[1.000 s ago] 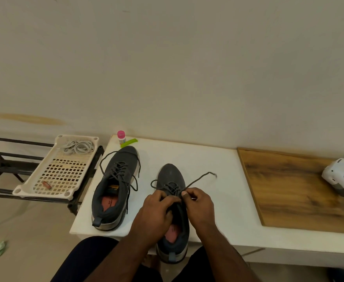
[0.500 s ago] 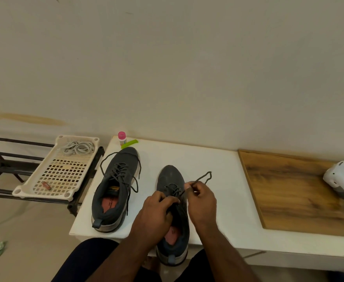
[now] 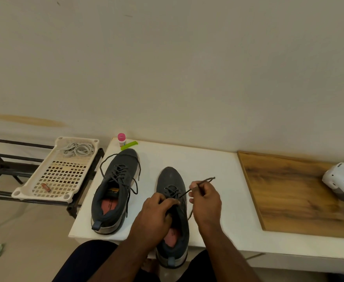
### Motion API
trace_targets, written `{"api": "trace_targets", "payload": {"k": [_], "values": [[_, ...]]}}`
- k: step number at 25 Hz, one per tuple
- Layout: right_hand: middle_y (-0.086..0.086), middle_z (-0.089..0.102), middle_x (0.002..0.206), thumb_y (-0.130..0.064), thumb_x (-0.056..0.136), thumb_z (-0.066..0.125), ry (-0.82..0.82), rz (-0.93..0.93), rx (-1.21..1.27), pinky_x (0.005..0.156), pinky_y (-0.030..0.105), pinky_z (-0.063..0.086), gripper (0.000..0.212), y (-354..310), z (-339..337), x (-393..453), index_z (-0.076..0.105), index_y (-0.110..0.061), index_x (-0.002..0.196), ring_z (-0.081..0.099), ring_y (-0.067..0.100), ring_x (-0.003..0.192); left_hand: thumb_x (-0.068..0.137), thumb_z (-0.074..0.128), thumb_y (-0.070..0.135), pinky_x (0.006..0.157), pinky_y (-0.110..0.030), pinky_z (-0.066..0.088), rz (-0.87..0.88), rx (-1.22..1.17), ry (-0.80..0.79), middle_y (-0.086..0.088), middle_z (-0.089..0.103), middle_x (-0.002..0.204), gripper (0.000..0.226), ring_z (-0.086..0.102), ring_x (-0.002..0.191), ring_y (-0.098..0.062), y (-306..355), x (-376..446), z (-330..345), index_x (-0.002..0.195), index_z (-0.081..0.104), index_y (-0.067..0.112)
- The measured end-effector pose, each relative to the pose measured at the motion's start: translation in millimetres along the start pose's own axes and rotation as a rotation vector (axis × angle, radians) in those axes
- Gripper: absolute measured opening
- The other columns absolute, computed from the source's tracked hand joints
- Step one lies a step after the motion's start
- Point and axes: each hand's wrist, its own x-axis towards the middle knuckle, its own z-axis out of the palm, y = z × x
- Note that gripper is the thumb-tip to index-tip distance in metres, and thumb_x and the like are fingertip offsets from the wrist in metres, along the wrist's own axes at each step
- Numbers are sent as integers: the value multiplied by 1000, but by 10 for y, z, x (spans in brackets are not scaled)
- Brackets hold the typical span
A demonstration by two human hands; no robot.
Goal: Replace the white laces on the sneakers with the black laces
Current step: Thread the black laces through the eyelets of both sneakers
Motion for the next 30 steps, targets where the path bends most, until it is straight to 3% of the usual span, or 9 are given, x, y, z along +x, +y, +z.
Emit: {"api": "trace_targets", "payload": {"k": [2, 5, 10, 16, 21, 23, 25, 28, 30], "values": [[-7, 71, 88, -25, 97, 63, -9, 15, 112, 75, 33, 61, 8, -5, -43, -19, 66, -28, 90, 70, 14, 84, 95, 54, 28, 97, -19, 42, -9, -1, -12, 14, 42, 120, 38, 42, 112, -6, 14, 7, 0, 129, 53, 45], [-9, 72, 85, -31, 94, 65, -179, 26, -103, 81, 39, 60, 6, 59, 24, -72, 68, -30, 89, 69, 11, 82, 93, 54, 28, 94, -20, 44, 12, 6, -17, 15, 41, 115, 39, 43, 109, -5, 15, -2, 9, 127, 53, 47], [-8, 71, 81, -25, 96, 63, 11, -23, 54, 79, 41, 61, 13, -41, 6, -22, 66, -28, 85, 69, 13, 78, 93, 53, 25, 89, -19, 45, -34, 13, 11, 14, 41, 114, 39, 44, 108, -7, 5, 8, -29, 127, 53, 45], [-3, 73, 85, -28, 96, 64, -140, 85, 21, 82, 45, 60, 9, 103, 27, -74, 67, -25, 88, 71, 18, 85, 91, 53, 21, 86, -22, 49, -44, 3, 23, 13, 45, 113, 40, 46, 106, -6, 59, 25, -39, 125, 55, 42], [3, 74, 83, -16, 99, 60, -15, 132, 415, 82, 38, 61, 7, -262, -77, 20, 67, -14, 100, 71, 23, 85, 93, 55, 25, 90, -21, 48, -89, -26, -39, 16, 45, 116, 37, 46, 108, -4, 19, 34, -69, 125, 55, 42], [2, 71, 75, -16, 98, 62, -29, 73, 443, 82, 36, 59, 9, -455, -154, 111, 68, -14, 104, 66, 18, 75, 95, 57, 34, 88, -16, 46, -160, -171, -21, 18, 52, 115, 27, 52, 104, -1, 73, 39, -110, 121, 58, 40], [0, 71, 77, -18, 97, 64, -169, -43, 299, 82, 31, 57, 9, -611, -198, 142, 72, -17, 101, 66, 11, 75, 97, 58, 36, 80, -16, 48, -322, -447, 92, 17, 65, 105, 17, 60, 91, 3, 169, 66, -205, 111, 67, 34], [-12, 73, 92, -20, 95, 64, -512, -260, -177, 81, 15, 50, 13, -637, -222, 4, 74, -27, 99, 65, -1, 87, 102, 49, 39, 76, -32, 49, -542, -1023, 103, 2, 76, 100, 29, 63, 81, -10, 262, 137, -404, 111, 71, 22], [-16, 70, 97, -23, 95, 63, -672, -340, -464, 78, 8, 45, 17, -534, -267, -102, 76, -29, 104, 62, -1, 91, 103, 46, 41, 77, -40, 45, -585, -1237, 60, -3, 76, 105, 33, 62, 85, -18, 262, 143, -488, 116, 68, 21]]}}
